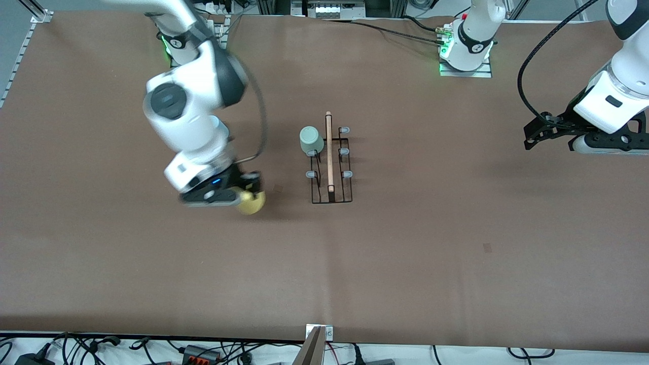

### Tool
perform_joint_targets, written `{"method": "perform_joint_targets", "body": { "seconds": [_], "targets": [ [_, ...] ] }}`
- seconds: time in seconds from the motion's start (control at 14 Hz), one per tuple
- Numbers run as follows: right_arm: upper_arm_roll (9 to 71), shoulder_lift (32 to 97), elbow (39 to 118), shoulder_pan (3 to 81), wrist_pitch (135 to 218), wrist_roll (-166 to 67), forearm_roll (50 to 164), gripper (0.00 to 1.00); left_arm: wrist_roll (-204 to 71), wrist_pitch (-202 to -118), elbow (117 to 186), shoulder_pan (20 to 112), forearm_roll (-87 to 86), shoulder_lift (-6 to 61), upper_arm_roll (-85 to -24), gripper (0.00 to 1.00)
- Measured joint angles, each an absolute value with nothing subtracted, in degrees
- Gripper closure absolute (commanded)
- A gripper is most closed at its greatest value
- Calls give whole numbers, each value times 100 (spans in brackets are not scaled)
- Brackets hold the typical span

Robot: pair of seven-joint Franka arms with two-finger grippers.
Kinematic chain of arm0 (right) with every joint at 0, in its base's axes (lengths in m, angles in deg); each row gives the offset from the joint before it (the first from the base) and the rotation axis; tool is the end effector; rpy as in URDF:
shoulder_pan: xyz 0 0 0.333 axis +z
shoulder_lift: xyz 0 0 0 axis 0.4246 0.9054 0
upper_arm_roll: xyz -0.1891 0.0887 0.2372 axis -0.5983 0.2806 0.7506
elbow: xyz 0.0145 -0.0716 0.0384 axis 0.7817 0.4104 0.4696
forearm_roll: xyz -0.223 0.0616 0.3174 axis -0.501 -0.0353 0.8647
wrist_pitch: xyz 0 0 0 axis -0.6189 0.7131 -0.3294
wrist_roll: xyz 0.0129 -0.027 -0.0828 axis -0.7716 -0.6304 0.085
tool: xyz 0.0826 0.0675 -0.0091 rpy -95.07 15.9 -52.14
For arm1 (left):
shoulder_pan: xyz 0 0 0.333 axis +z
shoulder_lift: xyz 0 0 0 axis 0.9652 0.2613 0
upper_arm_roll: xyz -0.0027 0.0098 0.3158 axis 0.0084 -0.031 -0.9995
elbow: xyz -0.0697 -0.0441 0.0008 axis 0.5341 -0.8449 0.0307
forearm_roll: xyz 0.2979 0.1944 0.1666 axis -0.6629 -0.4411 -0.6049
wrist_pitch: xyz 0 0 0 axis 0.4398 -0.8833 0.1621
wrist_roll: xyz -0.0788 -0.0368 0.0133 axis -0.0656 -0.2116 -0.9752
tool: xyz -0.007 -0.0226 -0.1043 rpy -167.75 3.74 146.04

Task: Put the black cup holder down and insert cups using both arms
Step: 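Carry the yellow cup to the rack and hang it on a peg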

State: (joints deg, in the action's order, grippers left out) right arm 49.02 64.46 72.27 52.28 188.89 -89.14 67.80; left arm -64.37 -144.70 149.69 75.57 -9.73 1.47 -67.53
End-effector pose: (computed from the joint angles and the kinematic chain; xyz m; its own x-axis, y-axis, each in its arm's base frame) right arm 0.5962 0.3487 0.4150 0.9821 -0.0608 0.1785 -0.0405 -0.9925 -0.1155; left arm 0.5655 -0.0455 0.5837 0.9973 -0.0066 0.0735 -0.0068 -1.0000 0.0015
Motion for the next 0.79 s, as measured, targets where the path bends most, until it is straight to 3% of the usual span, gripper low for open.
{"method": "perform_joint_targets", "body": {
  "seconds": [0.21, 0.57, 0.79],
  "targets": [
    [4907, 6613, 7204, 5861, 18947, -9943, 6539, 95, -6437, -14469, 14969, 7557, -973, 147, -6753, 0],
    [4907, 6844, 7133, 6097, 19389, -10140, 6423, 93, -6435, -14468, 14969, 7558, -973, 148, -6753, 0],
    [4908, 6952, 7123, 6175, 19410, -10170, 6364, 86, -6433, -14453, 14969, 7560, -973, 150, -6753, 0]
  ]
}}
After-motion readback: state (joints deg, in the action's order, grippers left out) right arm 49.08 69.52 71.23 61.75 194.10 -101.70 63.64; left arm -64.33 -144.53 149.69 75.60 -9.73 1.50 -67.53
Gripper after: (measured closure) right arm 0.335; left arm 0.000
